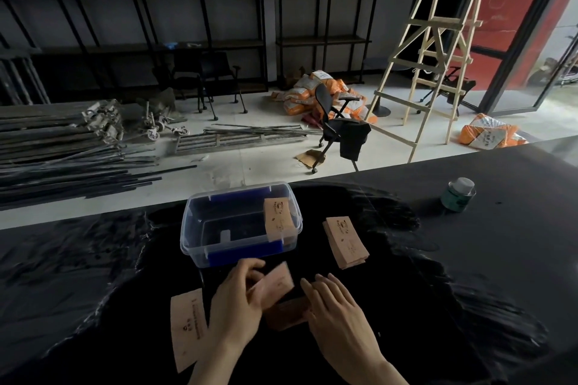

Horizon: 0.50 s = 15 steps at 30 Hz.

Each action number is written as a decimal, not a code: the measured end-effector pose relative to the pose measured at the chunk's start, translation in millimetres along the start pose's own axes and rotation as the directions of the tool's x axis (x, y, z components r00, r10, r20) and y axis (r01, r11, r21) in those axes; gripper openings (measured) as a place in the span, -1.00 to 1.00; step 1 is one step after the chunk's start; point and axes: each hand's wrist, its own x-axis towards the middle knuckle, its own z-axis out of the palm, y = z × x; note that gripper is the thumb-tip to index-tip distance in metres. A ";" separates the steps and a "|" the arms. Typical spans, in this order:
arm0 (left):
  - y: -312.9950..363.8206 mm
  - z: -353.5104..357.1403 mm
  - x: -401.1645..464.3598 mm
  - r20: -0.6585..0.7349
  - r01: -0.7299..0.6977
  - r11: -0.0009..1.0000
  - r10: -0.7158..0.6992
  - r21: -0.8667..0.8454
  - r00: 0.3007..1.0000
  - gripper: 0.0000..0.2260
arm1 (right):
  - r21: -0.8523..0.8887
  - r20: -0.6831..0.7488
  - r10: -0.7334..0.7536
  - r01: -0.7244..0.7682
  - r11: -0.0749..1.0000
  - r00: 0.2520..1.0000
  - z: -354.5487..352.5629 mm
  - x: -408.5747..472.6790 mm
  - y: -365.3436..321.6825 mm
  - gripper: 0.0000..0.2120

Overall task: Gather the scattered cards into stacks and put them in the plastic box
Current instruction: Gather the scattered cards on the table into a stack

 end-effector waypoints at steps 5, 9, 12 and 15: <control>18.3 14.5 -1.3 0.247 -0.064 0.981 0.110 -0.185 0.963 -0.67 | 0.159 -0.109 0.197 -0.179 0.971 0.974 -1.4 4.3 -7.3 -0.01; 21.2 21.6 -8.9 0.220 -0.032 0.946 0.107 -0.321 0.970 -0.71 | 0.089 -0.011 0.086 -0.084 0.992 0.996 7.6 2.6 -2.9 -0.18; 13.3 11.9 -11.6 -0.027 -0.081 0.964 0.077 -0.254 0.997 -0.81 | 0.002 -0.009 0.067 -0.067 0.998 0.998 16.0 4.8 2.8 -0.45; -12.9 -10.0 -9.7 -0.316 0.110 0.975 -0.045 0.191 0.948 -0.70 | -0.014 -0.068 0.056 -0.057 0.998 0.996 25.1 5.5 3.9 -0.58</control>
